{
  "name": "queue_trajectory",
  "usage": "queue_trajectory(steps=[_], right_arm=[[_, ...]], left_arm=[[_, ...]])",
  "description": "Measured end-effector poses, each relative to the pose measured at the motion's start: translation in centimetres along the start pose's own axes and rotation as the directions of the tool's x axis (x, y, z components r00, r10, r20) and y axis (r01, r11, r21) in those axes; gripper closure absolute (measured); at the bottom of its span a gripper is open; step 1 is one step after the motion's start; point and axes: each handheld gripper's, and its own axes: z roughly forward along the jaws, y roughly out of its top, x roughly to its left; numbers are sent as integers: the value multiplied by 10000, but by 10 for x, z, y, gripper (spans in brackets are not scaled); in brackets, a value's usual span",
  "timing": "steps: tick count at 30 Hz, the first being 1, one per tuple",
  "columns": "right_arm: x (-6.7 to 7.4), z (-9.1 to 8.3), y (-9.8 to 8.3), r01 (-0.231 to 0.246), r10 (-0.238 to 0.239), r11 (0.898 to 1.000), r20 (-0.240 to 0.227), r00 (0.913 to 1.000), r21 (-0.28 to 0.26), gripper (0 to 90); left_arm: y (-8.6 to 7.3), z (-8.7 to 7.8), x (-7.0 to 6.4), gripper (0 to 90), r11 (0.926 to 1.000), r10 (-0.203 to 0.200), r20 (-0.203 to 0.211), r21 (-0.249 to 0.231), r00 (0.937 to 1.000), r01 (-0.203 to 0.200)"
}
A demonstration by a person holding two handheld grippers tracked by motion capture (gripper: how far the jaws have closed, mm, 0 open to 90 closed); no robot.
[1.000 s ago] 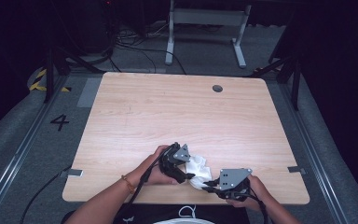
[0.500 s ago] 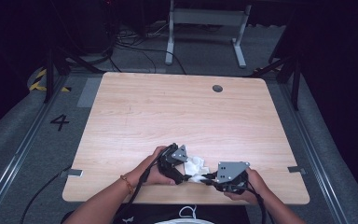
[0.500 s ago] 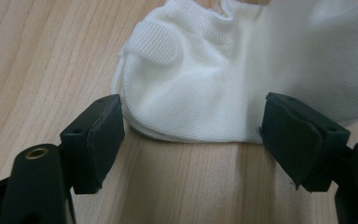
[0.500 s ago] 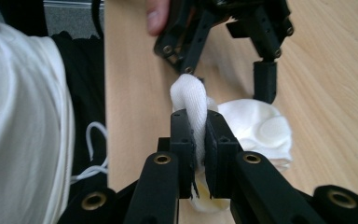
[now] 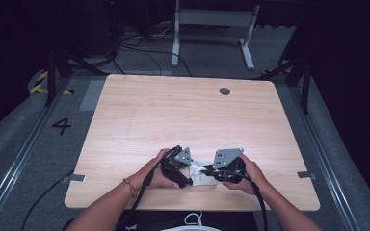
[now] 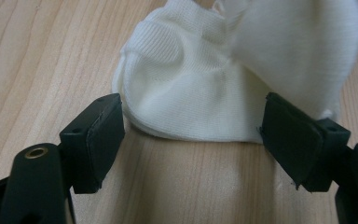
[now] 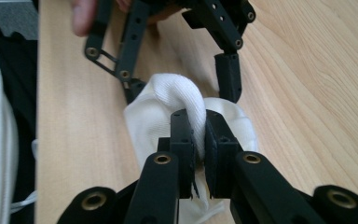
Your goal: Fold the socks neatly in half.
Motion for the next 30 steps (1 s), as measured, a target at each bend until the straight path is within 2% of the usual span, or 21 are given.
queue_trajectory(steps=[4, 11, 15, 17, 19, 20, 24, 28, 29, 30], right_arm=[[-8, 9, 1, -222, 220, 9994, 71, 9997, 259, 836], [-17, 24, 0, -538, 540, 9951, 5, 9985, 826, 836], [-19, 30, -4, -669, 669, 9937, 26, 9978, 901, 836], [-20, 31, -6, -788, 791, 9933, 5, 9969, 847, 836], [-22, 31, -9, -1012, 1016, 9917, 0, 9948, 789, 836], [-22, 31, -10, -1124, 1129, 9908, -20, 9936, 752, 836], [-25, 34, -13, -1491, 1497, 9867, -44, 9887, 645, 835], [-24, 34, -13, -1471, 1470, 9872, 63, 9891, 620, 834], [-24, 34, -14, -1529, 1528, 9865, 67, 9882, 585, 833], [-24, 34, -15, -1604, 1603, 9857, 60, 9870, 513, 831]], left_arm=[[-1, -1, 3, 219, 9999, 152, 19, -7, 9999, -152], [-2, -2, 4, 223, 10000, 35, -65, -61, 10000, -36], [-5, -12, 5, 294, 9996, -265, -20, -12, 9996, 265], [-7, -21, 4, 306, 9981, -519, 203, -328, 9984, 525], [-10, -28, -1, 331, 9977, -540, 395, -397, 9978, 556], [-10, -30, -6, 335, 9983, -399, 489, -407, 9980, 419], [-9, -23, -28, 341, 9994, -197, 934, -279, 9954, 224], [-6, -13, -36, 346, 9992, -373, 904, -110, 9952, 385], [-6, -10, -36, 346, 9984, -550, 721, -89, 9959, 558], [-6, -9, -36, 367, 9987, -507, 602, -23, 9969, 510]])
